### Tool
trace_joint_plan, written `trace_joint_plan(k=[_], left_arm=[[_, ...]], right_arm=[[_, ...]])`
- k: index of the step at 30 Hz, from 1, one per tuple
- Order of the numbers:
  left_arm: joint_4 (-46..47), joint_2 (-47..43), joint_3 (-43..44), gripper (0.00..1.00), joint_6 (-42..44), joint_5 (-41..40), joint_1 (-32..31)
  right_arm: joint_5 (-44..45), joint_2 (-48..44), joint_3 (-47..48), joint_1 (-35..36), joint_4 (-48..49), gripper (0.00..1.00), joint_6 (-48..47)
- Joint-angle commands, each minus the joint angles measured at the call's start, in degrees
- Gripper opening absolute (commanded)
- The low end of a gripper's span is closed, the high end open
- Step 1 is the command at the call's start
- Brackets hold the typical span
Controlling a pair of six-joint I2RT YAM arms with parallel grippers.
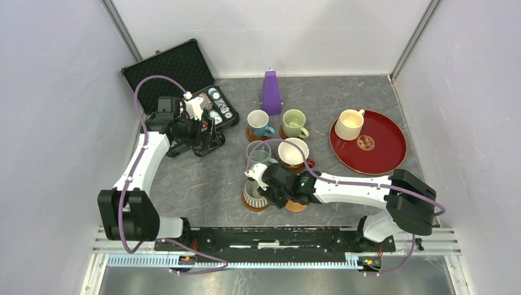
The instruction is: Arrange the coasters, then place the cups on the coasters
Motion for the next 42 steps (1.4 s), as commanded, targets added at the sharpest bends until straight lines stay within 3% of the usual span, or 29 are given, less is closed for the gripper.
trace_joint_plan(k=[1, 11, 28, 36, 39, 42], left_arm=[[1.16, -0.31, 0.83, 1.00, -0.16, 1.14, 0.34], [1.14, -0.39, 0.57, 1.00, -0.07, 0.53, 0.38], [0.85, 0.14, 0.83, 1.00, -0.31, 0.27, 0.42], [0.51, 0.30, 0.81, 1.00, 0.53, 1.09, 0.38], [0.29, 0.94, 1.16, 1.00, 0.46, 1.63, 0.38], [-0.03, 0.94, 1.27, 1.00, 0.74, 1.84, 0.38]], right_arm=[[0.77, 0.46, 1.36, 0.01, 4.92, 0.17, 1.62], [-2.04, -0.44, -0.19, 0.06, 4.82, 0.49, 2.06], [-8.56, -5.92, -4.49, 0.23, 4.83, 0.57, -3.02], [-14.90, -9.67, -1.79, 0.14, -2.33, 0.98, -23.79], [-13.55, -11.75, -0.20, -1.49, -5.88, 0.98, -31.33], [-18.86, -11.59, 4.18, -7.19, -13.94, 0.98, -38.33]])
